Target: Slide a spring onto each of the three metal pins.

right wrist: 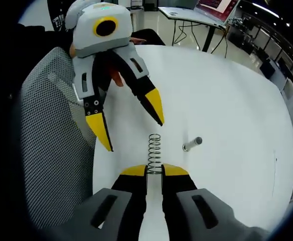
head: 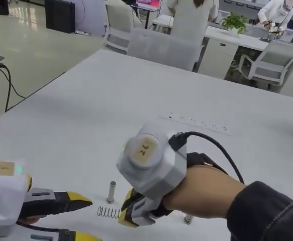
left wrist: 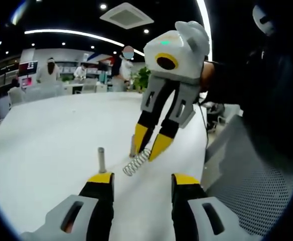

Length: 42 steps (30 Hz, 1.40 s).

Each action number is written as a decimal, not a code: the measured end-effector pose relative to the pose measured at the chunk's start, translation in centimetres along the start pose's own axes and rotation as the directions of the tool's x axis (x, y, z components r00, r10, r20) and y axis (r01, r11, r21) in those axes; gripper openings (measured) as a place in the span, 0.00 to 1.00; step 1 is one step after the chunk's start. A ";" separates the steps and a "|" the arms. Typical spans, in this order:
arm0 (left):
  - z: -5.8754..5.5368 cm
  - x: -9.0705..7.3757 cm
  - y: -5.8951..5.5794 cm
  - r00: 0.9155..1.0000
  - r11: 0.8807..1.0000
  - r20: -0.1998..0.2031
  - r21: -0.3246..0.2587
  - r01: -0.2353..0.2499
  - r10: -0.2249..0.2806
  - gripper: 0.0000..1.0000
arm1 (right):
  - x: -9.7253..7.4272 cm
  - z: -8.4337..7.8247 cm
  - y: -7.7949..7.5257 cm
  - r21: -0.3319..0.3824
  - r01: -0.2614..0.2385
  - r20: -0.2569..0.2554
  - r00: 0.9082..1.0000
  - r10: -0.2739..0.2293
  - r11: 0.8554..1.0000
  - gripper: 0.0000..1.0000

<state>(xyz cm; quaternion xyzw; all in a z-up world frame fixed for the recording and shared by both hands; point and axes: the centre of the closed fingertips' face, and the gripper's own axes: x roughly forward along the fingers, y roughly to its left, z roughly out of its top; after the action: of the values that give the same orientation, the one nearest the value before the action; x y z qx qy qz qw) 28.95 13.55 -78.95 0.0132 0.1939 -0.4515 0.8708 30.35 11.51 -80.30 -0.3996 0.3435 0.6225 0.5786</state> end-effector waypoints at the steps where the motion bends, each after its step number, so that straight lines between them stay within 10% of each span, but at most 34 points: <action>1: 0.1 0.0 0.0 1.000 1.000 0.001 0.001 0.000 0.000 0.39 | -0.2 0.1 0.1 -0.001 0.000 0.001 1.000 0.000 1.000 0.07; 42: 1.3 -0.1 -2.2 0.993 0.994 0.045 0.023 0.110 -0.111 0.08 | -1.4 1.6 3.1 -0.167 -0.102 0.073 0.991 0.115 0.981 0.07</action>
<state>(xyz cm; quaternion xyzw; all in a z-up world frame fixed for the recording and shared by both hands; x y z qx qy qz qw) 27.60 12.13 -77.38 0.0010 0.1697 -0.5011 0.8486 27.14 12.03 -78.45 -0.4004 0.2885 0.6951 0.5228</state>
